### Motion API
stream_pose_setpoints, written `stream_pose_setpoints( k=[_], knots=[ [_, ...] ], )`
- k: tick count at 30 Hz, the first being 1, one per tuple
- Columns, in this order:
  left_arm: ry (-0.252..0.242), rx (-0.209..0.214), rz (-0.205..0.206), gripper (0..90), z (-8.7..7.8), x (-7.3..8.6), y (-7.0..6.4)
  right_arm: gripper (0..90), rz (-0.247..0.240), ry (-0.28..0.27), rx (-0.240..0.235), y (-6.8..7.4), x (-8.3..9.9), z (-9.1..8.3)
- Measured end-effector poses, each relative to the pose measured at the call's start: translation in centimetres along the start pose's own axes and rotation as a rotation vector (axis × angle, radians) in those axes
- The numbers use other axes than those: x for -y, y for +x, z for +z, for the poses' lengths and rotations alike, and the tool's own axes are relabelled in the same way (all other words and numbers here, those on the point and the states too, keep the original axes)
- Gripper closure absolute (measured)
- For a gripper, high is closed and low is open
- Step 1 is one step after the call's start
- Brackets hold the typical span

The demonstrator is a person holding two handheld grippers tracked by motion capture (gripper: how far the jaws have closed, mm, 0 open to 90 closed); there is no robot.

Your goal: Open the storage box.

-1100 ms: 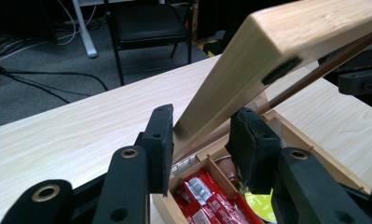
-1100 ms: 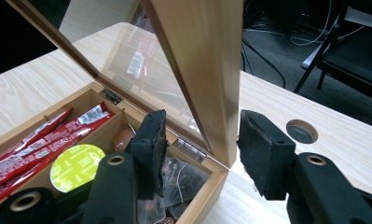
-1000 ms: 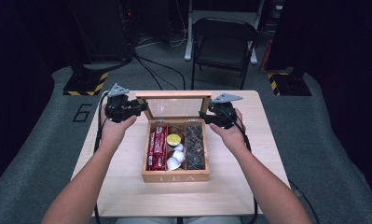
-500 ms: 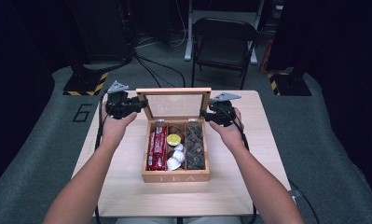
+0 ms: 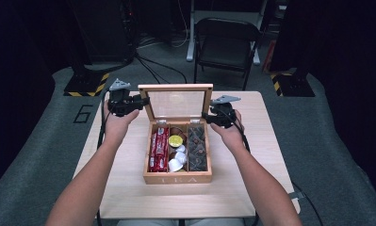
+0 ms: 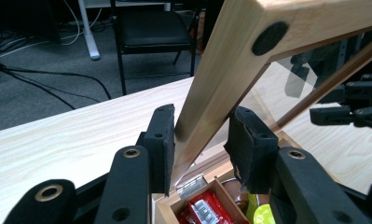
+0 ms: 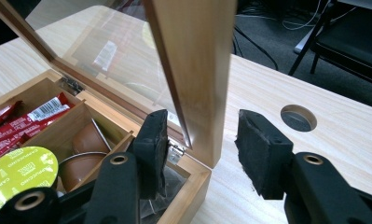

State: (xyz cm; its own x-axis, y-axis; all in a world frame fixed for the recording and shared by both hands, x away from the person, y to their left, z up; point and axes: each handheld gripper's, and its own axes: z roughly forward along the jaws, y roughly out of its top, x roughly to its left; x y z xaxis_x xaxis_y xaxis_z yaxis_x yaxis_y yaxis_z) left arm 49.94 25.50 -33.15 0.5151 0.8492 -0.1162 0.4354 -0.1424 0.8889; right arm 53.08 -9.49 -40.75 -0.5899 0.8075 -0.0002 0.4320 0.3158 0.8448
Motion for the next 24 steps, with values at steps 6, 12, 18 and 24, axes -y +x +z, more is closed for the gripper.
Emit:
stream_pose_setpoints(
  k=[6,12,18,24],
  knots=[
    [-0.004,-0.002,-0.003,62.0,0.2,-0.1,0.1,56.2,0.0,0.016,0.006,0.2,0.1,0.7],
    [0.004,-0.002,-0.001,62.2,0.4,-0.3,0.3,60.9,-0.001,0.023,0.001,-0.1,0.2,1.3],
    [0.005,-0.003,-0.002,62.3,0.5,-0.4,0.3,64.3,0.006,0.024,0.017,0.0,0.2,1.3],
    [0.007,-0.008,-0.007,62.3,0.5,-0.5,0.3,64.6,0.0,0.018,0.02,0.0,0.2,1.4]
  ],
)
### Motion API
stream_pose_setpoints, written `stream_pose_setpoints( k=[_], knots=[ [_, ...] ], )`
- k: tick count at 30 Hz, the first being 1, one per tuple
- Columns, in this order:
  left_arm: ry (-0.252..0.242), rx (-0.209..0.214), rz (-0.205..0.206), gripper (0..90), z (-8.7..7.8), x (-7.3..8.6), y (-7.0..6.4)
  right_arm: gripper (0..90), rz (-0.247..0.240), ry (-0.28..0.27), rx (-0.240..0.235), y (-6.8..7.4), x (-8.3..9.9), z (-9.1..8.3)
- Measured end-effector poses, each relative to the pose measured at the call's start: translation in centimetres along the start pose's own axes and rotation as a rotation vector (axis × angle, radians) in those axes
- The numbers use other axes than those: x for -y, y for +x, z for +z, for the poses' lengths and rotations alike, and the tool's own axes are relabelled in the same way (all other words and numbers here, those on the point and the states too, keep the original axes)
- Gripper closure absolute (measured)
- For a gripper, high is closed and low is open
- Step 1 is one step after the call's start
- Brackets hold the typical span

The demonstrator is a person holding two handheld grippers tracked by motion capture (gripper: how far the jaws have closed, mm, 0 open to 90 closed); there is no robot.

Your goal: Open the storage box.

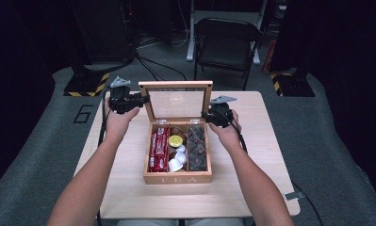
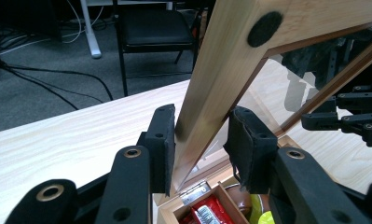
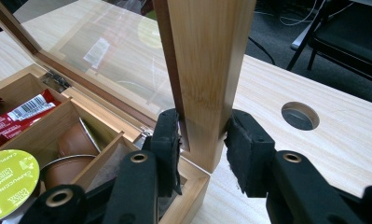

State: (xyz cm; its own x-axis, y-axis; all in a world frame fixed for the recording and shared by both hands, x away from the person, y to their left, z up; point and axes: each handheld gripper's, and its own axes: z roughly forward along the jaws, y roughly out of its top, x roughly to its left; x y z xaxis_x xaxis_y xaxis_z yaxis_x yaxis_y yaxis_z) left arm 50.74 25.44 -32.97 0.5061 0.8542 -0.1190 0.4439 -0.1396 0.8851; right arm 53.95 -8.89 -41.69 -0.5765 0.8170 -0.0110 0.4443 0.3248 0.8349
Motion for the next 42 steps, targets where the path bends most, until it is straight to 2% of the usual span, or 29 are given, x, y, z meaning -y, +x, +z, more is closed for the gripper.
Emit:
stream_pose_setpoints(
  k=[3,7,11,15,24,25,27,30,35,42],
  knots=[
    [0.0,0.001,-0.001,62.0,0.0,0.0,0.0,64.6,-0.001,0.001,-0.001,0.0,0.0,0.0],
    [-0.016,0.004,-0.026,59.3,-0.2,0.1,0.0,64.7,0.009,0.004,-0.002,0.0,0.0,0.0],
    [-0.012,-0.006,-0.017,58.3,-0.2,0.1,0.2,64.7,0.01,0.002,-0.005,-0.1,0.0,0.0],
    [-0.015,-0.011,-0.026,56.9,-0.1,0.2,0.4,64.7,0.017,0.001,-0.007,-0.2,-0.1,0.2],
    [0.012,-0.023,-0.043,56.0,-0.1,0.8,0.8,65.0,0.038,0.012,-0.003,-0.5,-0.5,0.7],
    [0.015,-0.023,-0.039,56.0,-0.2,0.8,0.9,65.1,0.025,0.01,-0.001,-0.7,-0.6,0.8],
    [0.024,-0.028,-0.024,56.0,-0.5,0.9,0.7,65.1,0.044,0.014,-0.003,-0.7,-0.6,0.9],
    [0.015,-0.023,-0.008,56.0,-1.0,0.8,0.4,65.2,0.04,0.023,-0.001,-0.8,-0.8,1.1],
    [0.015,-0.012,-0.001,56.0,-1.5,0.8,-0.1,65.2,0.038,0.03,0.005,-0.8,-1.0,1.2],
    [0.016,0.002,-0.005,56.0,-2.1,1.7,-0.2,65.1,0.078,0.034,0.008,-1.0,-1.1,1.6]
  ],
)
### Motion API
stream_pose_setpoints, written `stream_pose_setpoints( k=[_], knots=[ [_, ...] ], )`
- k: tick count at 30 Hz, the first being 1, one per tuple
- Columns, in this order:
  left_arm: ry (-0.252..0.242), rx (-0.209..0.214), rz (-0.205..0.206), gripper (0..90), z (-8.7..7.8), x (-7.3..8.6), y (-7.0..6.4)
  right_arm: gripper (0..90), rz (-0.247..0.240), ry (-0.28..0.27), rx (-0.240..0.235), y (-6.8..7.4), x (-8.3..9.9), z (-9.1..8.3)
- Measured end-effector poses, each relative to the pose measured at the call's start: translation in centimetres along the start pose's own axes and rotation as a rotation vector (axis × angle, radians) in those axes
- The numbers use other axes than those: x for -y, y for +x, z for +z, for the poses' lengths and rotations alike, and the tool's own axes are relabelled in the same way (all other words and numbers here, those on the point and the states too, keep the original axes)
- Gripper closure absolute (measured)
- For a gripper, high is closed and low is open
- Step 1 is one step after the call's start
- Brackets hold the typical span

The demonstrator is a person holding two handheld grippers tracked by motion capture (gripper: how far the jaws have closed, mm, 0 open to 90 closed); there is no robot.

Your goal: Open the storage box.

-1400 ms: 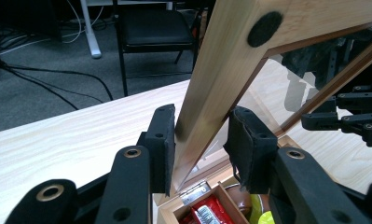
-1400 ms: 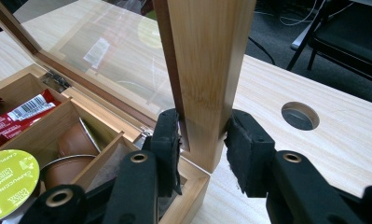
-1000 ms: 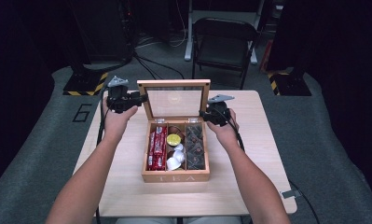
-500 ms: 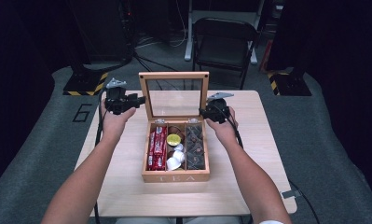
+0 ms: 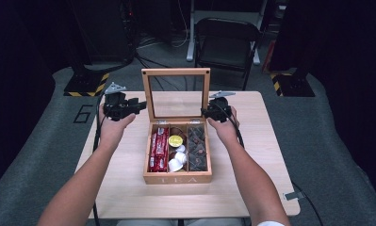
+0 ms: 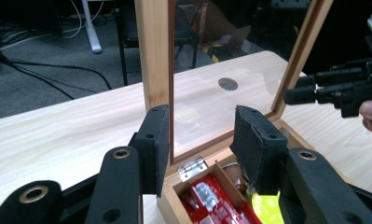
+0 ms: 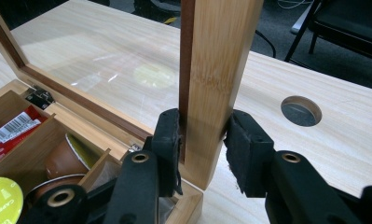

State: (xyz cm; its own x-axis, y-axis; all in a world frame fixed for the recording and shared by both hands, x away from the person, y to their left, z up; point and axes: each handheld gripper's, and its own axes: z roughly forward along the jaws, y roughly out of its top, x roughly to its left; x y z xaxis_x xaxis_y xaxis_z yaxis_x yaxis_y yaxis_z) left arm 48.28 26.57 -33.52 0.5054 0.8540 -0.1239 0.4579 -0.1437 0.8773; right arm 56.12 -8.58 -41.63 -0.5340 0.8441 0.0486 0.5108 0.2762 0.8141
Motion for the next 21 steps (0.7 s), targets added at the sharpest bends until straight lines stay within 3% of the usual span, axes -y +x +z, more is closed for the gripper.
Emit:
stream_pose_setpoints(
  k=[13,15,21],
  knots=[
    [0.014,0.037,-0.029,56.1,-0.9,2.0,-0.1,64.7,0.073,0.01,0.008,-0.4,-0.3,1.0],
    [0.018,0.041,-0.017,56.1,-1.1,2.4,-0.2,64.5,0.075,0.009,0.016,-0.3,-0.3,1.0],
    [0.026,0.034,-0.045,56.1,-1.3,3.6,0.1,63.7,0.066,0.016,0.042,0.1,-0.3,1.0]
  ],
)
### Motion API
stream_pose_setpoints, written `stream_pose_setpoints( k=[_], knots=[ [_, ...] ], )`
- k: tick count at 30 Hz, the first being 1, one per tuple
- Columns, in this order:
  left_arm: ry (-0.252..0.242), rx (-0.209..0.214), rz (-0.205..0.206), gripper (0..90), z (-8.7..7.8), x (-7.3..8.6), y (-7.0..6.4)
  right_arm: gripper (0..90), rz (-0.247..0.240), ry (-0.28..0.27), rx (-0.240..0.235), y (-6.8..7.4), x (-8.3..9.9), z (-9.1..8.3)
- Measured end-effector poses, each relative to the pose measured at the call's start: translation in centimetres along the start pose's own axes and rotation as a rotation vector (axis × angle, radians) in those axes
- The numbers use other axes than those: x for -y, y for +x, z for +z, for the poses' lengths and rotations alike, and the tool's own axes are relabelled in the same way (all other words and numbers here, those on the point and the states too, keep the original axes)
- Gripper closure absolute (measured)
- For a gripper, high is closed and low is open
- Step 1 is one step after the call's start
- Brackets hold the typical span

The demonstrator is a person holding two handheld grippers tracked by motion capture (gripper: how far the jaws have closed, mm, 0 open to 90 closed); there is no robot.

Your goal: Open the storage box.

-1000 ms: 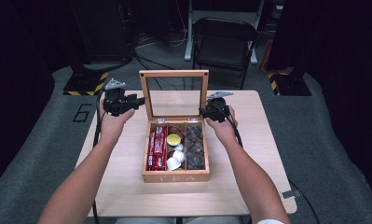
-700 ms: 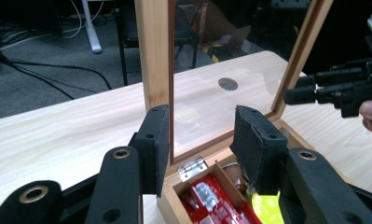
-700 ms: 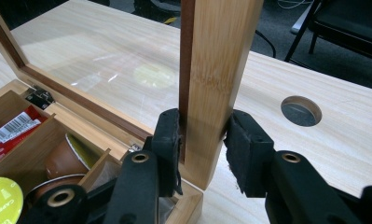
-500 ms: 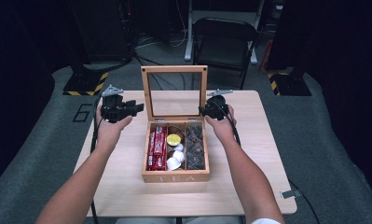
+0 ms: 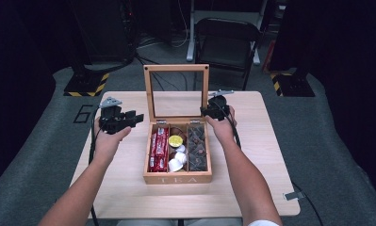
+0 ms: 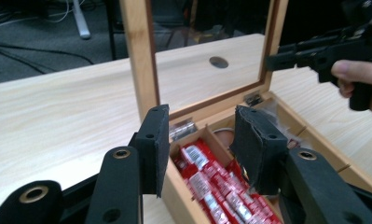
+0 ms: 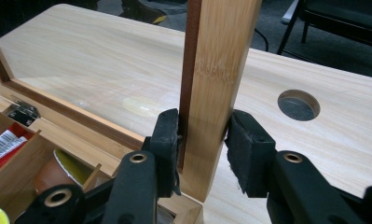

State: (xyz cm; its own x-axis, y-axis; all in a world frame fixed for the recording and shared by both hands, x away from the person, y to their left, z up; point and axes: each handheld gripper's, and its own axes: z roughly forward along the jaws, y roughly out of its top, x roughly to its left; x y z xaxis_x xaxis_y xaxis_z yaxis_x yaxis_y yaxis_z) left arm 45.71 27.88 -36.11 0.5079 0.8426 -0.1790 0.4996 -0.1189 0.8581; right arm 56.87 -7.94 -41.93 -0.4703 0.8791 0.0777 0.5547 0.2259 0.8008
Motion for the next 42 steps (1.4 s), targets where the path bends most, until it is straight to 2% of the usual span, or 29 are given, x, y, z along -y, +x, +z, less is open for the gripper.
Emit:
stream_pose_setpoints(
  k=[2,4,6,9,10,12,13,16,19,21,25,28,32,38,42],
  knots=[
    [0.0,-0.001,-0.003,56.0,-0.2,0.2,0.1,61.8,-0.002,0.0,0.009,0.1,0.0,-0.1],
    [0.002,-0.005,-0.006,55.9,-0.5,0.3,0.2,58.2,0.005,-0.004,0.001,0.1,0.0,-0.3],
    [-0.017,0.006,-0.022,55.5,-0.9,0.4,0.3,56.0,0.026,-0.026,-0.015,0.0,0.1,-0.7],
    [-0.015,0.011,-0.035,54.7,-1.2,0.7,0.5,52.2,-0.004,-0.029,-0.024,0.1,0.4,-1.4],
    [-0.008,0.013,-0.039,54.2,-1.2,0.8,0.5,50.1,-0.01,-0.029,-0.036,0.1,0.5,-1.6],
    [0.04,0.031,-0.04,51.4,-1.1,1.1,0.5,46.7,0.003,-0.021,-0.072,0.3,0.7,-1.9],
    [0.048,0.025,-0.036,51.1,-1.0,1.2,0.4,46.0,-0.003,-0.014,-0.086,0.4,0.8,-2.3],
    [0.041,0.028,-0.041,50.6,-1.0,1.5,0.1,44.7,-0.019,-0.022,-0.083,1.1,1.0,-3.1],
    [0.039,0.008,-0.006,50.6,-1.1,1.7,-0.6,44.1,-0.057,-0.048,-0.083,2.1,1.1,-4.2],
    [0.034,0.014,0.01,50.3,-1.2,1.8,-1.1,43.2,-0.072,-0.072,-0.086,2.7,1.0,-5.0],
    [0.032,0.012,0.041,50.0,-1.7,2.0,-1.9,41.2,-0.081,-0.088,-0.098,3.6,1.1,-5.9],
    [0.019,0.034,0.03,50.0,-2.1,2.4,-2.1,39.2,-0.099,-0.077,-0.115,4.3,1.2,-6.1],
    [0.026,0.055,0.019,50.0,-2.3,2.8,-2.0,40.7,-0.129,-0.073,-0.141,5.2,1.7,-6.1],
    [0.024,0.061,0.02,50.0,-2.6,2.9,-2.0,40.8,-0.161,-0.033,-0.165,6.2,2.5,-5.7],
    [0.024,0.061,0.013,48.9,-2.8,3.2,-2.0,39.0,-0.145,-0.006,-0.188,6.4,3.2,-5.2]
  ],
)
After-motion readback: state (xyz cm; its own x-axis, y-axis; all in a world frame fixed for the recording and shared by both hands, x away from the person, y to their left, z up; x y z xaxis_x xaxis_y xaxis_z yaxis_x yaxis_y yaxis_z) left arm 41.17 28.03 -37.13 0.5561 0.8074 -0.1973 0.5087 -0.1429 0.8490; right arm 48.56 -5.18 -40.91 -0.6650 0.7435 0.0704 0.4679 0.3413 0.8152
